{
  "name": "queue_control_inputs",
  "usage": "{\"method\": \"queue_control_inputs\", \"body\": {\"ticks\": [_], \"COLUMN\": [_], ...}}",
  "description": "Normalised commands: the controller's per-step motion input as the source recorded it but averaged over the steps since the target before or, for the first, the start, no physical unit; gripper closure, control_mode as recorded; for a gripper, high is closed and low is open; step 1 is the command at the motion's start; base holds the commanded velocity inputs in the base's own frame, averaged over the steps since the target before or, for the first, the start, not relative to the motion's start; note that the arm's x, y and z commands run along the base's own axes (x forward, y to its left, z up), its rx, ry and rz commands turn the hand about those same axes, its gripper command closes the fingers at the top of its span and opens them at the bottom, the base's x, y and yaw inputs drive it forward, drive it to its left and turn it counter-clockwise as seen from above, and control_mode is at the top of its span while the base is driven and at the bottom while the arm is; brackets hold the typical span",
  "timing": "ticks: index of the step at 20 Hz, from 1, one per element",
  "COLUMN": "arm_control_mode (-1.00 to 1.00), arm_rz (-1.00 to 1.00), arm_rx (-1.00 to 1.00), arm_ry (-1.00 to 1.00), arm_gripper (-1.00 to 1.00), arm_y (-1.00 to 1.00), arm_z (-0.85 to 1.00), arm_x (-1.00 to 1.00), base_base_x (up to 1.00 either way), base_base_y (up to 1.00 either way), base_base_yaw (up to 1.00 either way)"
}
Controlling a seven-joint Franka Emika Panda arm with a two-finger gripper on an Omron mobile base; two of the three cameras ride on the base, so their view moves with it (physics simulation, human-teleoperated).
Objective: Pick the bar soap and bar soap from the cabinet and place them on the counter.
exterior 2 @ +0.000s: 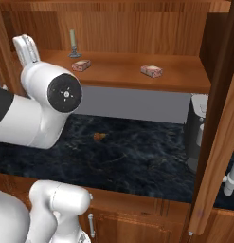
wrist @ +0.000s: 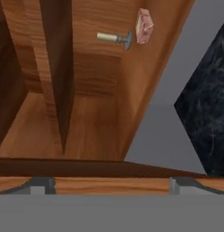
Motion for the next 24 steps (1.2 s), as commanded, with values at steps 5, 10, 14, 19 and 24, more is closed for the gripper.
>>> {"method": "queue_control_inputs", "body": {"ticks": [5, 10, 14, 19, 24], "arm_control_mode": [-1.0, -1.0, -1.0, -1.0, -1.0], "arm_rz": [0.1, 0.18, 0.22, 0.18, 0.11], "arm_rx": [0.04, 0.12, 0.13, 0.07, 0.01], "arm_ry": [0.14, 0.11, 0.09, 0.02, 0.0], "arm_gripper": [-1.0, -1.0, -1.0, -1.0, -1.0], "arm_y": [0.0, 0.0, 0.0, 0.02, 0.13], "arm_z": [0.01, -0.03, -0.05, -0.03, 0.0], "arm_x": [0.25, 0.26, 0.29, 0.18, 0.11], "base_base_x": [0.0, 0.0, 0.0, 0.0, 0.0], "base_base_y": [0.0, 0.0, 0.0, 0.0, 0.0], "base_base_yaw": [0.0, 0.0, 0.0, 0.0, 0.0]}}
